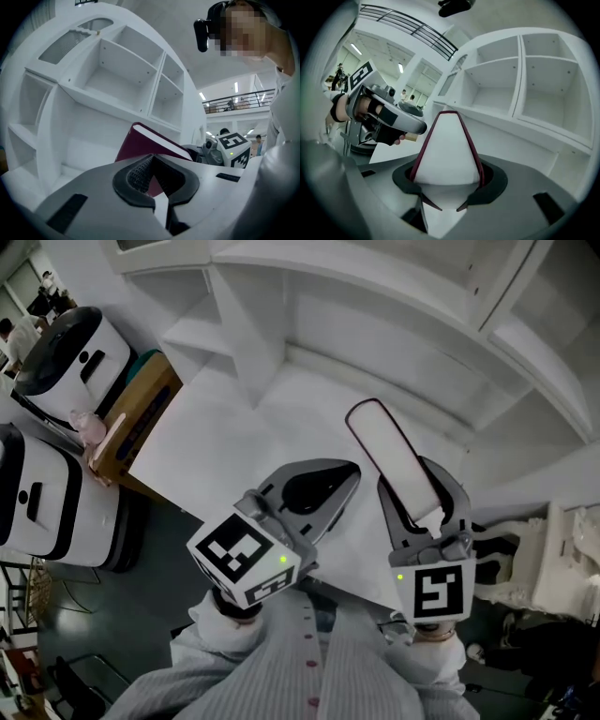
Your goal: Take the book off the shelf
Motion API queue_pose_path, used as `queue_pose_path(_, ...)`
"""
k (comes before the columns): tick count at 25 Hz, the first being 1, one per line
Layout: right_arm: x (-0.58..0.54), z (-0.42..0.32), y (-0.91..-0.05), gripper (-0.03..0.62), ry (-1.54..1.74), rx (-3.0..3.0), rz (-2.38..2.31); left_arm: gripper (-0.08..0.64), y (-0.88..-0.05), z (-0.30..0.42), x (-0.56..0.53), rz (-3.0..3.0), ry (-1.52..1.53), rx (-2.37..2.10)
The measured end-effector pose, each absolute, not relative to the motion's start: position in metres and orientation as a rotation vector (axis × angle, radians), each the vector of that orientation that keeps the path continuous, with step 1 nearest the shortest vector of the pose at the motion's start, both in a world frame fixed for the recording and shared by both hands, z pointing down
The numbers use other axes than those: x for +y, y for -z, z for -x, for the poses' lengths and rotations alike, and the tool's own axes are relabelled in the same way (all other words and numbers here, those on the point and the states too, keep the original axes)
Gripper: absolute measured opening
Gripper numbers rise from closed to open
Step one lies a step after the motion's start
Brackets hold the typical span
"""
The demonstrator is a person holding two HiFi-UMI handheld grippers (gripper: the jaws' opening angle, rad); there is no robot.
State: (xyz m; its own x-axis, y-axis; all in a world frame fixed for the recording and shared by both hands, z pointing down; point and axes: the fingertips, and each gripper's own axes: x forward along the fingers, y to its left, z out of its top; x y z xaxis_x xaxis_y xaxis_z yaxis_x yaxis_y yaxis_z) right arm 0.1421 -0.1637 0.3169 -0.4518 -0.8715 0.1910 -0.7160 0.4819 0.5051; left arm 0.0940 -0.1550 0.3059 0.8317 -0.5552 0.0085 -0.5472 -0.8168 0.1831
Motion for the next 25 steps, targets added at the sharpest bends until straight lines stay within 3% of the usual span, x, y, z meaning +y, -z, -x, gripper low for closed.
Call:
queue_pose_path(11,-0.138,-0.189,-0.377,0.216,0.007,-2.394,-1.473,0.011,-0.33,-0.121,-0.151,-2.82,0.014,-0.779)
queue_pose_path(25,-0.121,-0.212,-0.407,0.216,-0.111,-2.381,-1.485,0.011,-0.353,-0.15,-0.135,-2.817,-0.046,-0.714)
